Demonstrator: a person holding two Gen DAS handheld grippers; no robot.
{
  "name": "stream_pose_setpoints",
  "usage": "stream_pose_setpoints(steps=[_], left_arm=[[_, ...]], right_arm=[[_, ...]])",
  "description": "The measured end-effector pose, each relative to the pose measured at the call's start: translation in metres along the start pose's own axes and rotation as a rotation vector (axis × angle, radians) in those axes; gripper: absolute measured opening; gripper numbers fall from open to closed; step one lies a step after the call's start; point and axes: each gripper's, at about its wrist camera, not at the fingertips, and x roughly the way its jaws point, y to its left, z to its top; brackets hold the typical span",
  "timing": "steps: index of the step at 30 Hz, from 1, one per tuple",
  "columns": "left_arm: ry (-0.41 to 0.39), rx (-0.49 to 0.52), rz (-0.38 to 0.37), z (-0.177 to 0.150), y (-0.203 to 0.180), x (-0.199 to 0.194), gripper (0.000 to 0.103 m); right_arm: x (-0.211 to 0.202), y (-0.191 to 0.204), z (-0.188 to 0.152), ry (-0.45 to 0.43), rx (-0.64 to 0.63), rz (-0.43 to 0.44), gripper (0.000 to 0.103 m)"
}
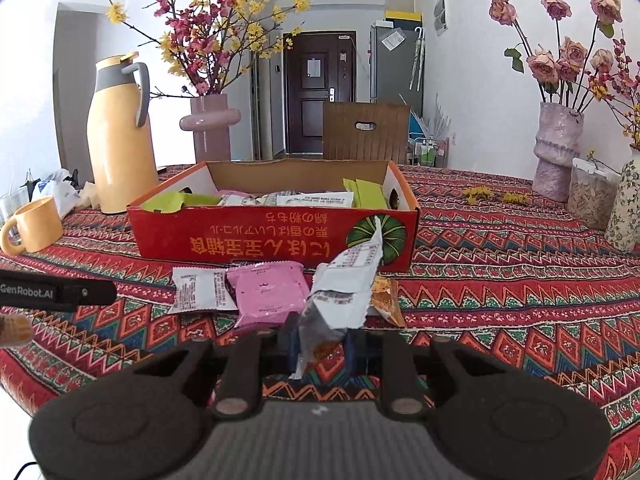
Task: Organize snacks
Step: 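Grasp a white packet with the left tool while right holds its packet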
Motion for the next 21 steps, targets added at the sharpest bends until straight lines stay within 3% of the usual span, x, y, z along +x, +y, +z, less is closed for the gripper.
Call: stream_pose_setpoints(steps=[21], left_arm=[[0.12,0.033,0.037,0.035,-0.059,0.068,0.103]], right_arm=[[0.012,-0.035,0.005,-0.026,0.055,-0.054,0.021]])
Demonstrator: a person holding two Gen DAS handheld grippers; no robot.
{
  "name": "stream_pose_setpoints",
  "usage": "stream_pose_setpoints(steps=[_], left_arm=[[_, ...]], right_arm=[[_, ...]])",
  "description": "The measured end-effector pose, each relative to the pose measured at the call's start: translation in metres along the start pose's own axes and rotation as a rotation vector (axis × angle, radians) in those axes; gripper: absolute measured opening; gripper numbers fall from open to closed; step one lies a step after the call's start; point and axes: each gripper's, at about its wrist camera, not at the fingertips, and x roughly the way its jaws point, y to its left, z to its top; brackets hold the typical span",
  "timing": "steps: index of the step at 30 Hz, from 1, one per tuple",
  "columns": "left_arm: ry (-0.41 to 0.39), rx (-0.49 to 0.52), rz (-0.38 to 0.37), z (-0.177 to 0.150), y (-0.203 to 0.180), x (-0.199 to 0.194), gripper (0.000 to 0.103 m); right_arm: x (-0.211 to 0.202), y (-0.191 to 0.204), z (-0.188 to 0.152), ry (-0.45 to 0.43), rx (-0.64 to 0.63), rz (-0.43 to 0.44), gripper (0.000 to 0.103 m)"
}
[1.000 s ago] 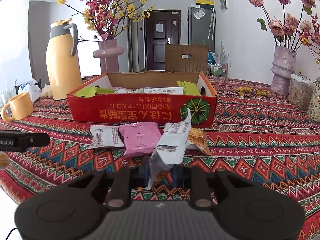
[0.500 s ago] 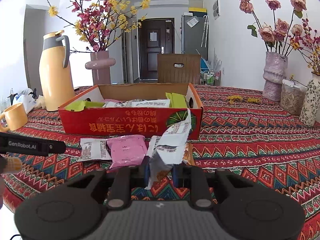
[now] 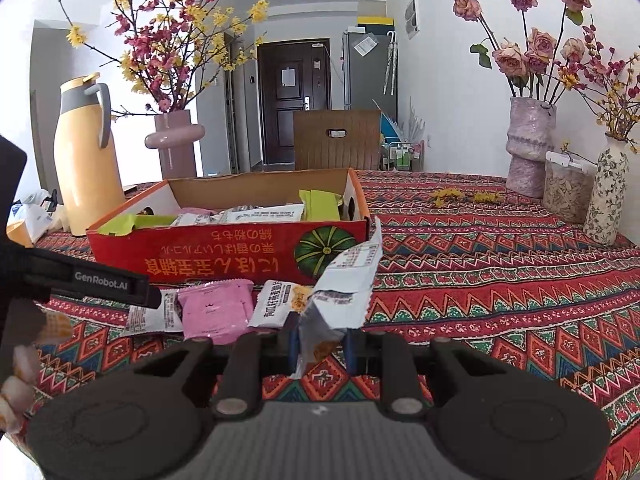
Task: Organize snacks
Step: 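Grasp a white packet with the left tool while right holds its packet, then carry both white packets over into the box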
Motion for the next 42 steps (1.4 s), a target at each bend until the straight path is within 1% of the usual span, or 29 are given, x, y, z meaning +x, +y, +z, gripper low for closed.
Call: stream_pose_setpoints(steps=[11,13,15,17,18,20,21,23,26,37,42], left_arm=[[0.067,0.006,0.044,-0.003,-0.01,0.025,0.103],[0.067,0.004,0.048,-0.005,-0.009,0.026,0.103],[0.062,0.004,0.046,-0.005,-0.008,0.025,0.099],[0.052,0.007,0.037,-0.005,-0.008,0.023,0.087],[0.045,0.013,0.029,-0.005,-0.008,0.021,0.084],[0.035,0.02,0.021,-0.006,-0.007,0.018,0.071],[0.031,0.023,0.015,-0.006,-0.006,0.016,0.068],[0.023,0.03,0.007,-0.007,-0.004,0.013,0.052],[0.014,0.028,-0.007,-0.009,0.0,0.01,0.046],[-0.008,0.026,-0.034,-0.014,0.006,-0.001,0.044],[-0.034,0.027,-0.046,-0.014,0.009,-0.012,0.044]], right_arm=[[0.008,-0.009,-0.001,0.009,0.018,-0.012,0.021],[0.009,-0.01,-0.001,0.01,0.021,-0.015,0.021],[0.009,-0.011,-0.002,0.011,0.024,-0.017,0.021],[0.01,-0.012,-0.002,0.013,0.026,-0.018,0.021],[0.01,-0.011,-0.002,0.014,0.026,-0.018,0.021],[0.01,-0.011,-0.003,0.014,0.025,-0.016,0.021],[0.01,-0.011,-0.003,0.015,0.025,-0.015,0.021],[0.01,-0.01,-0.003,0.016,0.024,-0.015,0.021],[0.01,-0.009,-0.003,0.017,0.023,-0.012,0.021],[0.007,-0.004,-0.001,0.011,0.013,-0.009,0.021],[0.004,-0.002,0.001,0.002,0.011,-0.004,0.021]])
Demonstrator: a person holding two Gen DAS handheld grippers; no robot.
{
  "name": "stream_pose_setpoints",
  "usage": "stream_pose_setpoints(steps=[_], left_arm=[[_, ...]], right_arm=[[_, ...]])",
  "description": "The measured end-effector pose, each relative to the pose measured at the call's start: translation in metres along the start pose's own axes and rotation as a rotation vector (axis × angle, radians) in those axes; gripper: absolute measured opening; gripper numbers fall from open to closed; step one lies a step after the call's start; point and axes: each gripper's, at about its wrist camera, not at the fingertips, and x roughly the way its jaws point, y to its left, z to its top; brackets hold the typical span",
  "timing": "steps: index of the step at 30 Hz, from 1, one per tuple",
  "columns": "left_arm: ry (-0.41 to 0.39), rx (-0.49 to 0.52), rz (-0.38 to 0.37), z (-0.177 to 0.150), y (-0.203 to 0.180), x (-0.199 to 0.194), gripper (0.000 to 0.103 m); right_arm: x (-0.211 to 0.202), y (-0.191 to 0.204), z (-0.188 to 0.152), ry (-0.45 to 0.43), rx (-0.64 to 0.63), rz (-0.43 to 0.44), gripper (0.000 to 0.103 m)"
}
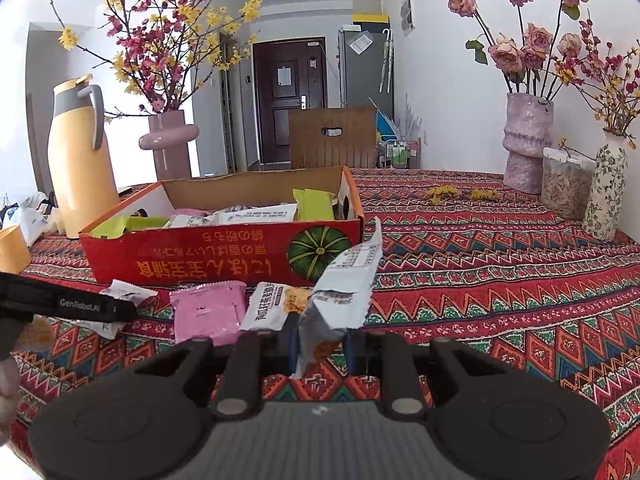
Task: Organize snacks
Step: 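Carry both white packets over into the box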
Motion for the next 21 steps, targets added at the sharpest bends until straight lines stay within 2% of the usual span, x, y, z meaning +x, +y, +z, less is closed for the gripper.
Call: stream_pose_setpoints(steps=[10,15,21], left_arm=[[-0.11,0.03,-0.055,0.012,-0.007,-0.037,0.044],[-0.165,0.039,-0.071,0.03,-0.01,-0.047,0.044],[-0.236,0.051,-0.057,0.057,-0.013,-0.055,0.044]], right_arm=[[0.003,0.004,0.01,-0.016,-0.016,0.012,0.021],[0.008,0.011,0.022,-0.036,-0.032,0.018,0.021],[0.017,0.019,0.045,-0.079,-0.051,0.028,0.021]])
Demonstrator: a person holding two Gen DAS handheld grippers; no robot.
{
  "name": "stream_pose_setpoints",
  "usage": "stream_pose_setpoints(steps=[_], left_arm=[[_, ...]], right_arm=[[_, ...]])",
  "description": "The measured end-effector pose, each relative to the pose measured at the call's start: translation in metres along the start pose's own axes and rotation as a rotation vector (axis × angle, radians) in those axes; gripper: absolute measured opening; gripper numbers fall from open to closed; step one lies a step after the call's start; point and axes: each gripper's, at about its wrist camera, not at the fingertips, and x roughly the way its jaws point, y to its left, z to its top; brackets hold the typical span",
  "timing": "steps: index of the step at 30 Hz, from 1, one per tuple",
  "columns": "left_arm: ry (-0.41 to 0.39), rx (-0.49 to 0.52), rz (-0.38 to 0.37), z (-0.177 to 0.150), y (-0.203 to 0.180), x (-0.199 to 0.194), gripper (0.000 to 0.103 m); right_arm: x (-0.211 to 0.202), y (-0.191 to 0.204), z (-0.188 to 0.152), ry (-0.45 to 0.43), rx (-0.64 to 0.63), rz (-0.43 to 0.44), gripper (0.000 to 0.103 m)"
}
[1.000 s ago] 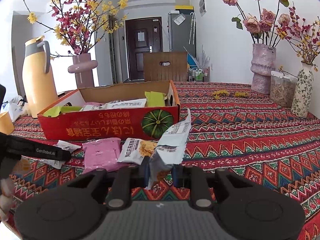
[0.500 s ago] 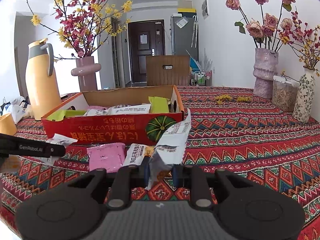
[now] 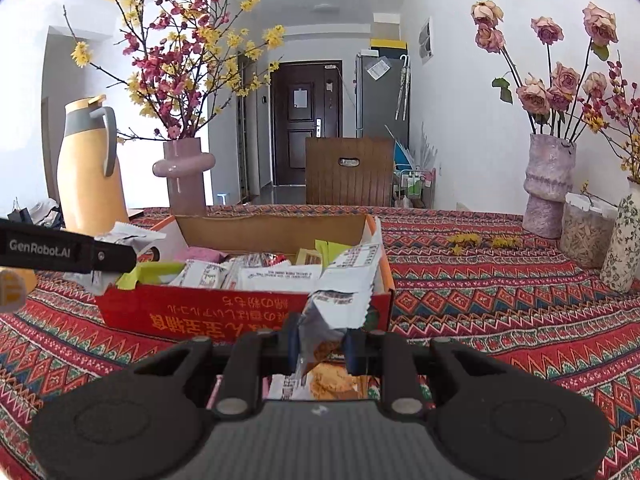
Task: Organize snacks
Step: 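Carry both white packets over into the box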
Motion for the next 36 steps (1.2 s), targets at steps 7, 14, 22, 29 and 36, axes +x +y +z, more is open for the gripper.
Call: stream_pose_setpoints(steps=[7,14,22,29,36], left_arm=[[-0.051,-0.009,0.037,0.028,0.003,0.012,0.044],[-0.051,-0.029,0.078,0.045,0.011,0.036,0.044],[0.016,-0.062,0.137,0.047,0.027,0.079,0.044],[0.079,-0.063,0.164,0.039,0.037,0.108,0.045],[0.068,-0.083,0.159,0.033,0.045,0.107,0.067]], right_arm=[[0.023,0.002,0.031,-0.041,-0.004,0.011,0.021],[0.059,0.008,0.058,-0.044,-0.019,0.007,0.021],[0.109,0.018,0.07,0.026,-0.061,-0.021,0.021],[0.141,0.027,0.064,0.101,-0.085,-0.028,0.021],[0.152,0.026,0.052,0.149,-0.083,-0.013,0.036]])
